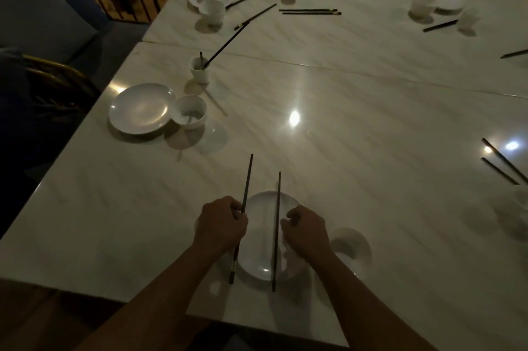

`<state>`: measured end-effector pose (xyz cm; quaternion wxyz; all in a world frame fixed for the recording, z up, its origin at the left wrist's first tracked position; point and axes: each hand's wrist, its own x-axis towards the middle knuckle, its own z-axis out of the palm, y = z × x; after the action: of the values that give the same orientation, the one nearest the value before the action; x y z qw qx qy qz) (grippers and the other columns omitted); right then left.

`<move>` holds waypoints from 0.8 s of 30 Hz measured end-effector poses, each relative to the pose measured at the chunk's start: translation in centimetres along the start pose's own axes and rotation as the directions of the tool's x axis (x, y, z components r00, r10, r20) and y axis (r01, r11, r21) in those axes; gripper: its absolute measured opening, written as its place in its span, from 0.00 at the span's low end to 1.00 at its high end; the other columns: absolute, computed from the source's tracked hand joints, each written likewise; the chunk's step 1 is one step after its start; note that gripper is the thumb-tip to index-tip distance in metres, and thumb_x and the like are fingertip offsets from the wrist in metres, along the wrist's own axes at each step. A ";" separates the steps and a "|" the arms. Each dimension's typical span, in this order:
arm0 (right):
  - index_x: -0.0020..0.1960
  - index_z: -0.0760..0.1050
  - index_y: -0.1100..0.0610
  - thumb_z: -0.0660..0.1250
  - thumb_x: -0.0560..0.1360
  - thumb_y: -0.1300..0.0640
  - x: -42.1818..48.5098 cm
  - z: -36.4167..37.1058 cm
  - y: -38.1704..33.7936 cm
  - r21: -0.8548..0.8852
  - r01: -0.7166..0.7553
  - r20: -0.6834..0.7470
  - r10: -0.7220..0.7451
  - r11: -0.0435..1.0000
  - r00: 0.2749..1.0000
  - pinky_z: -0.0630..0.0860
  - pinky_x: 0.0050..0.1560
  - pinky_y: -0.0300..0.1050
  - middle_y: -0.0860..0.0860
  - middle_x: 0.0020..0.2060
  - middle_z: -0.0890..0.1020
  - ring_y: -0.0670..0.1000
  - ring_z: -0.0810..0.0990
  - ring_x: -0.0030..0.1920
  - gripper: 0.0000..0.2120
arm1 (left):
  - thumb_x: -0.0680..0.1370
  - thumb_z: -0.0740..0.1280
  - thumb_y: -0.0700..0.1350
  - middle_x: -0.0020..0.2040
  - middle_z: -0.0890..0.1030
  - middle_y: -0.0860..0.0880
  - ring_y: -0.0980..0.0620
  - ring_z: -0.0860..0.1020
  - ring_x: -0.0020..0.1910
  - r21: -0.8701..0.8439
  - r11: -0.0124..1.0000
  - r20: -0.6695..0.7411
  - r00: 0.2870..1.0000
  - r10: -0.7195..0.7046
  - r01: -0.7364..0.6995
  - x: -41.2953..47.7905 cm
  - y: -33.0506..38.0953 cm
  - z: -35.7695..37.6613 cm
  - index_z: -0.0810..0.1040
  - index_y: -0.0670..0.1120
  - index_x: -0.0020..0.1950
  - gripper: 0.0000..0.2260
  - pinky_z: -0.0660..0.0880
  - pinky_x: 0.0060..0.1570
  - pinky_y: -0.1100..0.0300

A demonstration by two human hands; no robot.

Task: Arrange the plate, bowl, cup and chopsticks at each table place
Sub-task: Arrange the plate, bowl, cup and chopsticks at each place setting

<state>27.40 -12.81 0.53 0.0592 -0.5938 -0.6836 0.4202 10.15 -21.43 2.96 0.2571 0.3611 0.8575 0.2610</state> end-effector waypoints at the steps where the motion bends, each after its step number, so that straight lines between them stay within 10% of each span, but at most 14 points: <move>1: 0.58 0.78 0.57 0.70 0.76 0.54 0.0 -0.5 0.1 -0.032 0.028 -0.013 -0.029 0.999 0.999 0.76 0.46 0.39 0.49 0.45 0.82 0.45 0.79 0.42 0.12 | 0.72 0.72 0.46 0.45 0.84 0.49 0.52 0.81 0.43 0.007 1.000 0.011 1.000 -0.006 0.006 -0.2 0.3 0.6 0.82 0.45 0.51 0.10 0.77 0.47 0.61; 24: 0.55 0.79 0.57 0.70 0.74 0.60 -1.1 -6.5 6.9 -0.193 0.239 -0.172 -0.272 0.952 0.947 0.65 0.48 0.37 0.52 0.50 0.77 0.45 0.71 0.44 0.10 | 0.73 0.73 0.47 0.47 0.84 0.46 0.49 0.82 0.47 0.015 0.999 0.145 0.989 -0.044 0.043 -0.9 1.2 7.7 0.81 0.46 0.55 0.12 0.79 0.52 0.54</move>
<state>36.70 -10.84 0.72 0.1298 -0.5414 -0.7791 0.2883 16.10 -19.35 -1.72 0.3222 0.3619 0.8457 0.2235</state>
